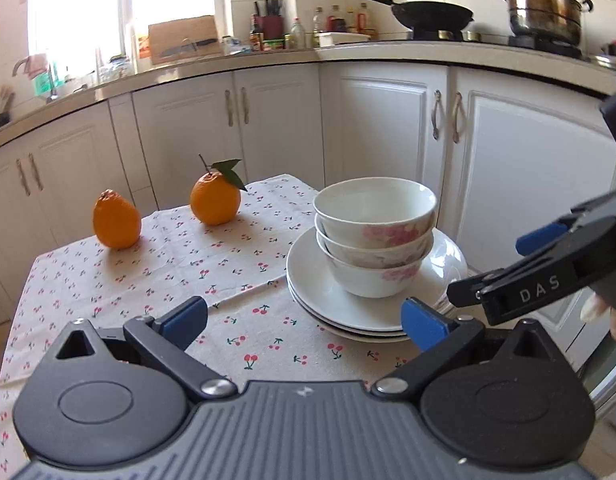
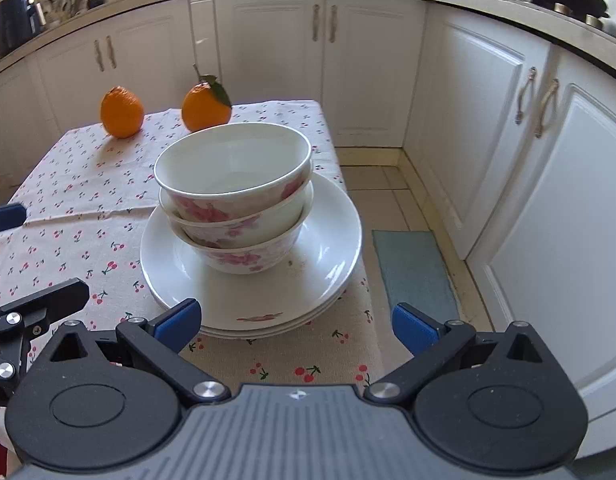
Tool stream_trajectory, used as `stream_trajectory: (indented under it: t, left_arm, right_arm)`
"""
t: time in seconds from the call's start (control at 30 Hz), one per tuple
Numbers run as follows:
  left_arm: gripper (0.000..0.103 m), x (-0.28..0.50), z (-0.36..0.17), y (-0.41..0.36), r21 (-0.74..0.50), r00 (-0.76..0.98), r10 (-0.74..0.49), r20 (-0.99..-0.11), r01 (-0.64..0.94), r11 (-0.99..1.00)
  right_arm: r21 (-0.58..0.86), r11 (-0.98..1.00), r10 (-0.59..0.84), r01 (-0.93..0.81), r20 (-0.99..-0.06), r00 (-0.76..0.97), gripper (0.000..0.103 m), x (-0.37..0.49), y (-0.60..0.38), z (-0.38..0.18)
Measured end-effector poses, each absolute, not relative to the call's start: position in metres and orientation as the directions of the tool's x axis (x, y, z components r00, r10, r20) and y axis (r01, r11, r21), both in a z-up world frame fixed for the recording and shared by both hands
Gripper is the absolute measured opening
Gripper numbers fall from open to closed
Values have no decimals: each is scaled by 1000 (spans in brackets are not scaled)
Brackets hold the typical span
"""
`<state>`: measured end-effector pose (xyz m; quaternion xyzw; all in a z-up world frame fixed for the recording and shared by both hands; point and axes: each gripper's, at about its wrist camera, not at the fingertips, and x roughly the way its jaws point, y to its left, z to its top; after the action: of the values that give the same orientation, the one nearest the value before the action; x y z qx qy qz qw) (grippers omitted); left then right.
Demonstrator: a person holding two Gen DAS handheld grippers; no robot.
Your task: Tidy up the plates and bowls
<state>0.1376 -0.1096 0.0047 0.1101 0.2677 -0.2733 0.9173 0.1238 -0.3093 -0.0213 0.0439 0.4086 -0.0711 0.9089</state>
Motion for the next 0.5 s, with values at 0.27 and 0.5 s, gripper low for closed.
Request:
stream_trajectory:
  t: [0.27,0.5]
  left_arm:
    - [102,119,25,-92,29,758,-323,-567,410,912]
    - [102,109,35,-85,35,789,-278,-548,354,935]
  right_arm:
    - [-20,977,-171,213,-673,719,103,92,-284,16]
    - [-31,980,-171,196,-631,756,103,84,-269,30]
